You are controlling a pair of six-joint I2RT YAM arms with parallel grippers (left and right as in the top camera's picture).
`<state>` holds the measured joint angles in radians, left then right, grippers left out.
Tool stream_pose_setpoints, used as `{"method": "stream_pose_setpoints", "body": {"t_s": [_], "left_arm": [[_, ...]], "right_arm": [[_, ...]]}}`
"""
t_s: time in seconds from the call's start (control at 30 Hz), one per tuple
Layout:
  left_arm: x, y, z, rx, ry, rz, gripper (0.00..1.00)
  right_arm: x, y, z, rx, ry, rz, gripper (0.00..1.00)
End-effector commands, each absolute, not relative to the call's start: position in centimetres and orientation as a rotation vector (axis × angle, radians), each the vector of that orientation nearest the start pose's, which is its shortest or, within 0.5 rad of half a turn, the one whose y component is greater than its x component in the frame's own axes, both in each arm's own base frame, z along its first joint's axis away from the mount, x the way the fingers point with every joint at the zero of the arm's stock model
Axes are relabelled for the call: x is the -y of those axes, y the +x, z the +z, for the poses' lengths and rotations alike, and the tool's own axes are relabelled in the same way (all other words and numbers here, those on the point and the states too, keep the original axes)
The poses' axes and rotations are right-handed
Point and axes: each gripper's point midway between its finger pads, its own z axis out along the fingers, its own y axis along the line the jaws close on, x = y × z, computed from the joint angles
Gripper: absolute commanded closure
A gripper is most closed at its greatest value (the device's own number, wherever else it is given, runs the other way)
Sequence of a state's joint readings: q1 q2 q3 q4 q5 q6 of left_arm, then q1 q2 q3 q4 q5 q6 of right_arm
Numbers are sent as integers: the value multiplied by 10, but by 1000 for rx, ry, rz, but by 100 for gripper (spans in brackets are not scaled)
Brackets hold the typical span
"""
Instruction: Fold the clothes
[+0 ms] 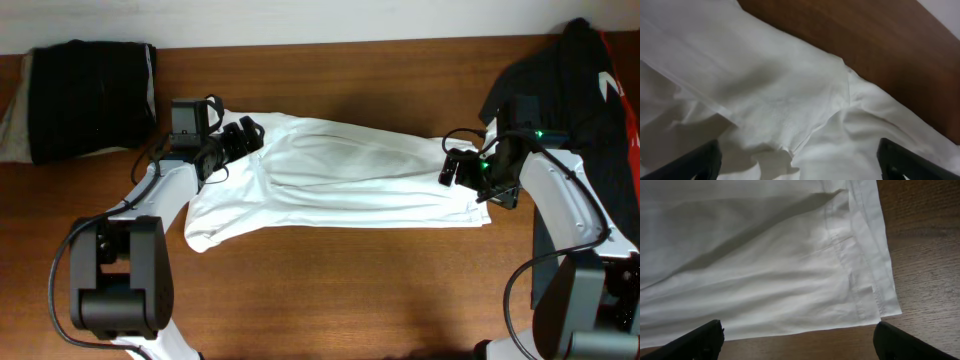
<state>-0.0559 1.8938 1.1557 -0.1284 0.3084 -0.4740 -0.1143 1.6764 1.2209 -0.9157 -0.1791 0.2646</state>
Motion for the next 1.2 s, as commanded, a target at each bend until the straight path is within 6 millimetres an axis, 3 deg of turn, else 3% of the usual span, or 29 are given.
{"method": "stream_pose_setpoints", "body": {"t_s": [0.0, 0.03, 0.07, 0.1, 0.13, 0.17, 0.27, 0.33, 0.43, 0.53, 1.17], "left_arm": [[83, 469, 68, -2468, -294, -648, 1], [78, 464, 72, -2484, -311, -644, 1], [74, 460, 75, -2491, -321, -637, 1], [65, 455, 84, -2492, -317, -621, 1], [57, 453, 93, -2481, -297, -594, 1], [50, 452, 102, -2463, -267, -571, 1], [28, 453, 136, -2380, -226, -519, 1], [16, 450, 146, -2361, -254, -505, 1], [12, 434, 135, -2436, -299, -508, 1], [14, 422, 126, -2496, -323, -514, 1], [14, 421, 125, -2502, -325, -515, 1]], "right_arm": [[7, 351, 92, -2865, 516, 300, 1], [7, 351, 92, -2863, 516, 300, 0], [7, 353, 93, -2857, 514, 299, 10], [7, 354, 93, -2852, 512, 299, 12], [7, 355, 92, -2848, 511, 300, 11], [8, 357, 92, -2845, 510, 299, 1], [8, 358, 83, -2862, 515, 299, 1], [7, 357, 75, -2886, 523, 300, 1], [7, 355, 60, -2927, 542, 300, 1], [8, 358, 58, -2919, 539, 299, 1], [8, 358, 58, -2919, 539, 299, 1]]}}
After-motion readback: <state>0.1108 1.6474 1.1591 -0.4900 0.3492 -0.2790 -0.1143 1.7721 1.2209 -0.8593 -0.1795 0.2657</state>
